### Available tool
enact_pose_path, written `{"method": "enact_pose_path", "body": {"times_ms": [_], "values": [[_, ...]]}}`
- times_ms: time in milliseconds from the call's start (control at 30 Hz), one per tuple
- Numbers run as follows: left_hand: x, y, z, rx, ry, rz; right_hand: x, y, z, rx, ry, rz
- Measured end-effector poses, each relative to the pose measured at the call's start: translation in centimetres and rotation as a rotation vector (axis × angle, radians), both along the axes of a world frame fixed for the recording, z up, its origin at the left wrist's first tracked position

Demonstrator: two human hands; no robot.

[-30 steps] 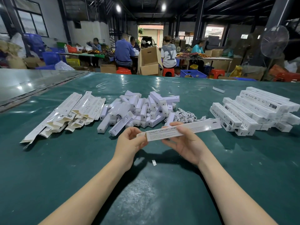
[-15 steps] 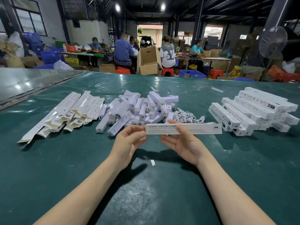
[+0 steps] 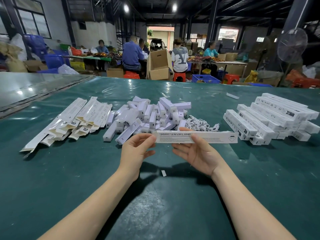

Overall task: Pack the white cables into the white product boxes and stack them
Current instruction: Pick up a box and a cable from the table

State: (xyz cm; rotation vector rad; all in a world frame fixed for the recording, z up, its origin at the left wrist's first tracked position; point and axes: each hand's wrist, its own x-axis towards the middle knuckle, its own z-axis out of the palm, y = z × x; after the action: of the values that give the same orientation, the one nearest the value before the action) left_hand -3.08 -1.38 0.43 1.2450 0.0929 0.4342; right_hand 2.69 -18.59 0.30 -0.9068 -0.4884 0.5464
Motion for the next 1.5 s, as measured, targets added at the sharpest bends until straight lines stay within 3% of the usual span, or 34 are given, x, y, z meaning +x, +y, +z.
{"method": "enact_pose_path", "body": {"times_ms": [267,433,633,800,867,933,967,1033,1100,1167,1233,1367,1433,1500], "values": [[-0.4,-0.8,0.4,0.051,0.002,0.158,-0.3,0.5,0.0,-0.082,0.0,0.01],[-1.0,-2.0,0.9,0.047,-0.04,-0.092,-0.2,0.4,0.1,0.009,0.036,-0.034],[-2.0,-3.4,0.2,0.233,-0.129,-0.303,0.0,0.0,0.0,0.097,0.042,-0.067],[-1.8,-2.5,0.7,0.182,0.002,-0.441,-0.2,-0.3,0.3,0.077,0.082,-0.26],[-1.5,-1.4,0.8,0.522,0.039,-0.316,0.0,0.0,0.2,0.062,0.149,-0.509],[-0.7,0.4,0.2,1.115,0.027,-0.008,0.3,-0.1,0.3,0.016,0.199,-0.831],[-0.3,1.5,-0.2,1.342,0.008,0.113,0.4,-0.5,0.4,-0.028,0.191,-0.989],[0.3,3.5,-0.8,1.534,0.09,0.252,0.6,-1.7,0.8,-0.108,0.092,-1.238],[0.9,4.9,-1.1,1.521,0.231,0.309,0.7,-2.5,1.1,-0.206,-0.051,-1.419],[1.4,5.5,-1.3,1.469,0.329,0.31,0.5,-2.7,1.0,-0.526,-0.339,-1.508],[1.5,5.7,-1.6,1.42,0.351,0.321,-0.1,-1.9,0.6,-0.821,-0.681,-1.357],[1.3,5.9,-1.3,1.242,0.317,0.365,-0.7,0.3,0.0,-1.462,-1.11,-0.871],[1.2,5.8,-1.2,1.161,0.354,0.371,-0.6,0.8,-0.2,-1.66,-1.208,-0.697],[1.3,5.6,-1.1,1.122,0.338,0.386,-0.7,0.8,-0.4,-1.719,-1.238,-0.605]]}}
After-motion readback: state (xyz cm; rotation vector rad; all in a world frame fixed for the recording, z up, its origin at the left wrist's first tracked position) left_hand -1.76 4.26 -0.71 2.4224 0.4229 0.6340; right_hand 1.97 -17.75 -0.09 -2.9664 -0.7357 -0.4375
